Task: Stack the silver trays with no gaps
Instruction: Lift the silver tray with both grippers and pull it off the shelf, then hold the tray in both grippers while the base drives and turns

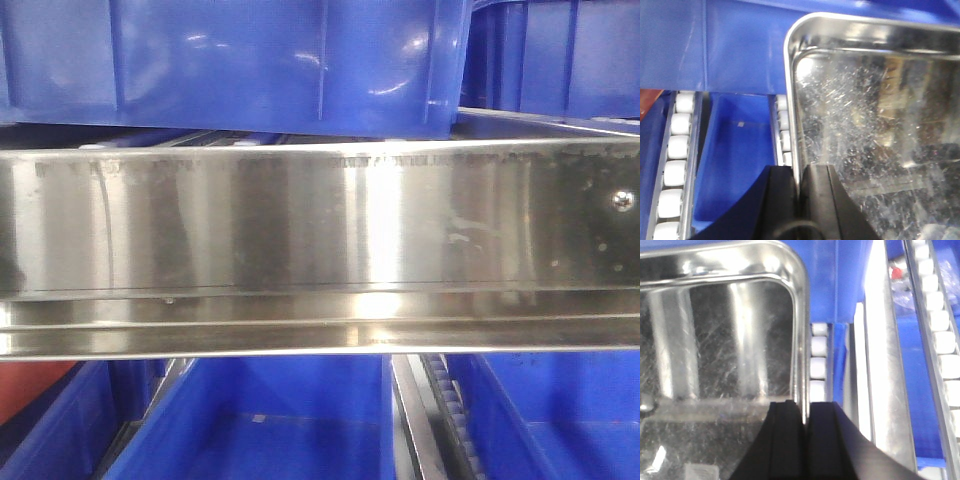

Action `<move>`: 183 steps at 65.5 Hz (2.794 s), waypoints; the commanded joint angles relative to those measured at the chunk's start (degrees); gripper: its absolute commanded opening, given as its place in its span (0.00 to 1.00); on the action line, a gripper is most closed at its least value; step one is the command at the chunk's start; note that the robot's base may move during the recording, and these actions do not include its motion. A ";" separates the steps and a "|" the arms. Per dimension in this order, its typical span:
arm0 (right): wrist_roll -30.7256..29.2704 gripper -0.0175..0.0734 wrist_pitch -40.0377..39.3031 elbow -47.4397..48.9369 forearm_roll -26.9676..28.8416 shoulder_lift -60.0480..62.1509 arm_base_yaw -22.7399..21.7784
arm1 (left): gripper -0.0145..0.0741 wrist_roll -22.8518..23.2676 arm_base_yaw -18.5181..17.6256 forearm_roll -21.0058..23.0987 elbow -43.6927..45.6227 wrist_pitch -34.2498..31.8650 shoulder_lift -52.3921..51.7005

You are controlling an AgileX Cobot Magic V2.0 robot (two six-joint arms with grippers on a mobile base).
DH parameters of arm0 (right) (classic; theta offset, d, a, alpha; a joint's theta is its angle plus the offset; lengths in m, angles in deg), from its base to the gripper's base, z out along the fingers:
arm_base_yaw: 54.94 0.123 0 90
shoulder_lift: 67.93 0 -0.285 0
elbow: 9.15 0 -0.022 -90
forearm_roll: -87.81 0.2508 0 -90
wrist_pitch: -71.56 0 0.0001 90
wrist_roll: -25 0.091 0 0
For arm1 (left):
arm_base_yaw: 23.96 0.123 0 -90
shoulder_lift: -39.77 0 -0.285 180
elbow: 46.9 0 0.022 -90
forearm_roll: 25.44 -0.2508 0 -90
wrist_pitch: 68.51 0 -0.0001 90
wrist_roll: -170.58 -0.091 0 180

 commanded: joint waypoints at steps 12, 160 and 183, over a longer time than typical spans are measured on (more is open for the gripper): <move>-0.06 0.11 1.35 0.39 -3.44 0.77 -0.21 | 0.15 0.53 -0.18 -2.64 0.57 -0.02 -1.27; -0.06 0.11 1.35 0.39 -3.44 0.77 -0.21 | 0.15 0.53 -0.18 -3.03 0.57 -0.67 -1.27; -0.06 0.11 1.35 0.39 -3.44 0.77 -0.21 | 0.15 0.53 -0.18 -3.03 0.57 -0.67 -1.27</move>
